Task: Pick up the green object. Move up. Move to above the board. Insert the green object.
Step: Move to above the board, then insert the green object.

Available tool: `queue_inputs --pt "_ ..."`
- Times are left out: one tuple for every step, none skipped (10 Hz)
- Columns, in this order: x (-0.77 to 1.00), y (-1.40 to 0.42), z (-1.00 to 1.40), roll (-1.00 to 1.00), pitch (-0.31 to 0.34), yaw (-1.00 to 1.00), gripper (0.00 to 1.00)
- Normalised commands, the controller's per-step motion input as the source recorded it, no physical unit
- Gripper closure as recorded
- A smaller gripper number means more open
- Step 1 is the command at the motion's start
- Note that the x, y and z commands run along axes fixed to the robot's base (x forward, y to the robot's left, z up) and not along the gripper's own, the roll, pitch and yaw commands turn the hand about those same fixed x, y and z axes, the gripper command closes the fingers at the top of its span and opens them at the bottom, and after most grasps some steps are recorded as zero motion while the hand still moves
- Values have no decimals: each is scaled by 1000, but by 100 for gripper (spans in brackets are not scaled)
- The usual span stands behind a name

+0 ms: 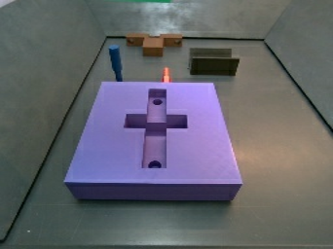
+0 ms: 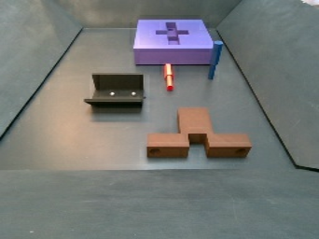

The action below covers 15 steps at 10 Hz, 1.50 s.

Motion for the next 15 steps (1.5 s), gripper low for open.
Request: queue_inputs --pt "43 -196 58 12 128 9 100" --pt "526 -129 -69 0 156 -160 100" --pt "569 -229 -906 56 40 -254 100" --pt "517 -194 -1000 33 0 -200 100" --pt "394 -214 -1000 23 -26 -63 100" --pt "234 -400 -1000 109 -51 0 100" --pt "129 -394 -780 274 -9 20 100" --pt "160 -317 -757 299 0 0 100" --pt "49 -154 -869 203 0 26 100" --pt "0 -71 -603 199 0 137 100" --pt "26 0 -494 116 0 109 100" --pt "0 0 -389 0 0 46 100" --pt "0 -134 -274 -29 -33 74 100" --pt "9 -160 -260 0 -30 143 100" --pt "134 -83 -400 116 -14 34 100"
